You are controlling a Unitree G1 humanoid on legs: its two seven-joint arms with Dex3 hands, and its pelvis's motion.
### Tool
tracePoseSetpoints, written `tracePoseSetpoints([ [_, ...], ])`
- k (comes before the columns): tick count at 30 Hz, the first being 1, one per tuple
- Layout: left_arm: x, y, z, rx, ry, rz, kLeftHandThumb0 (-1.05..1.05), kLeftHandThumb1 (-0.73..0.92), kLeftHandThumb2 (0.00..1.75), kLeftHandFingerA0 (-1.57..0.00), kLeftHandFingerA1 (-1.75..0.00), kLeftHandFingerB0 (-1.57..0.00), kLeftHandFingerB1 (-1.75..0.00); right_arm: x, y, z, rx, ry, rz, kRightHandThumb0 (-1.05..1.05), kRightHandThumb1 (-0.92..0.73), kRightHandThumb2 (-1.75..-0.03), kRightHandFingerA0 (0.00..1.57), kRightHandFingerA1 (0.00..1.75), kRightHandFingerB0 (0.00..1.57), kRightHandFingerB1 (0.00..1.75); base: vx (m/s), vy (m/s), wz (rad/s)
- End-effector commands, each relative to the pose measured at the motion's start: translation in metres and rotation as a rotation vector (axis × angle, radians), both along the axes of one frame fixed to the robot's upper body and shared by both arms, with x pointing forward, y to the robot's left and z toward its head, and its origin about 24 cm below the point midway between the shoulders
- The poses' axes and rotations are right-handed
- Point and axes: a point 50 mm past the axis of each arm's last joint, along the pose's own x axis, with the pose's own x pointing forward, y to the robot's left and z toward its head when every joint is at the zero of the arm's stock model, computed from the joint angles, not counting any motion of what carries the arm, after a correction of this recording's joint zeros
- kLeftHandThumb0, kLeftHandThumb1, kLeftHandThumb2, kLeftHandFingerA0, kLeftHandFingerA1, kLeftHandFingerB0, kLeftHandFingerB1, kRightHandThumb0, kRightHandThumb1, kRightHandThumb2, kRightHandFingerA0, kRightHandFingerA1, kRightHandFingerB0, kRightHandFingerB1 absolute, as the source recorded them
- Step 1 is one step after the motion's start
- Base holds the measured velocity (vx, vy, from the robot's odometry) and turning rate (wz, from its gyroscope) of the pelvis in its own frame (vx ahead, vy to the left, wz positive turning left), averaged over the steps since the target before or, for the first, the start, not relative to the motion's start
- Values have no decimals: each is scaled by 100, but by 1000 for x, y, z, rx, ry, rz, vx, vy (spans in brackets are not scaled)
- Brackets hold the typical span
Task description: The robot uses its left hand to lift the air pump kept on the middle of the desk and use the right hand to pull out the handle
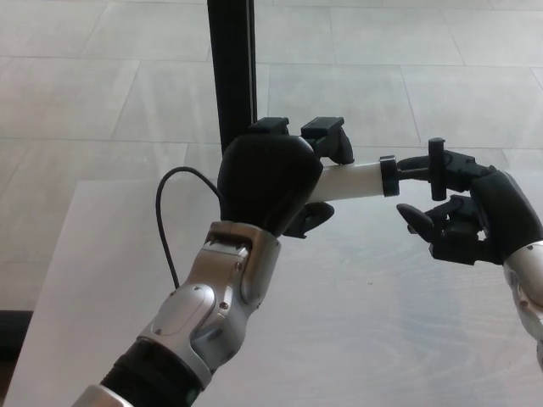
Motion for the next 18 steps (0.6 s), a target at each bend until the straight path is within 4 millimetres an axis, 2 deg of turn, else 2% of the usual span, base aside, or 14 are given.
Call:
tracePoseSetpoints([
  [1,0,1,1,6,-7,15,-17,64,68,-86,-134,-87,-69,2,-1,14,10,-110,-46,-25,-77,-66,104,141,78,68,0,0,0],
  [3,0,2,0,11,-5,14,-20,64,70,-80,-147,-87,-88,2,0,18,-9,-139,-50,-24,-77,-73,102,151,82,73,0,0,0],
  [6,0,2,-1,18,2,7,-19,66,72,-83,-141,-87,-77,2,0,20,-21,-163,-54,-22,-74,-75,102,148,84,75,0,0,0],
  [7,-2,3,-4,16,-18,2,-21,64,74,-84,-149,-88,-81,3,0,22,-29,-182,-53,-21,-72,-78,101,147,86,82,0,0,0],
  [8,-2,3,-4,16,-18,2,-21,64,74,-84,-149,-88,-81,3,0,22,-29,-183,-53,-21,-72,-78,101,147,86,82,0,0,0],
  [9,-2,4,-5,13,-25,5,-17,58,81,-86,-152,-90,-91,3,1,23,-21,-192,-50,-20,-70,-82,99,147,87,89,0,0,0],
  [10,-2,5,-6,15,-22,7,-19,60,82,-86,-147,-90,-91,3,1,23,-27,-193,-46,-20,-70,-84,99,146,86,92,0,0,0],
  [11,-2,5,-7,14,-23,11,-15,60,85,-85,-150,-89,-90,3,1,23,-43,-191,-46,-20,-69,-83,97,146,85,95,0,0,0],
  [12,-2,5,-7,19,-31,17,-15,60,85,-86,-150,-88,-98,3,1,23,-55,-196,-46,-19,-67,-83,97,145,87,97,0,0,0],
  [13,-1,5,-7,23,-37,17,-18,58,82,-88,-151,-91,-93,4,1,23,-64,-193,-47,-19,-66,-81,97,142,88,97,0,0,0],
  [15,-1,5,-7,34,-29,17,-17,63,77,-83,-153,-85,-91,4,2,21,-78,-185,-41,-19,-66,-80,98,139,88,94,0,0,0],
  [16,-1,5,-6,41,-51,17,-19,58,80,-87,-144,-90,-88,3,2,21,-83,-183,-33,-19,-66,-78,98,139,89,95,0,0,0],
  [17,-1,4,-5,40,-60,15,-19,58,80,-87,-144,-90,-88,3,1,21,-84,-182,-32,-19,-66,-78,98,139,89,95,0,0,0],
  [18,-1,5,-5,38,-58,13,-15,60,80,-82,-154,-85,-102,2,2,21,-84,-180,-31,-19,-66,-79,99,140,89,98,0,0,0],
])
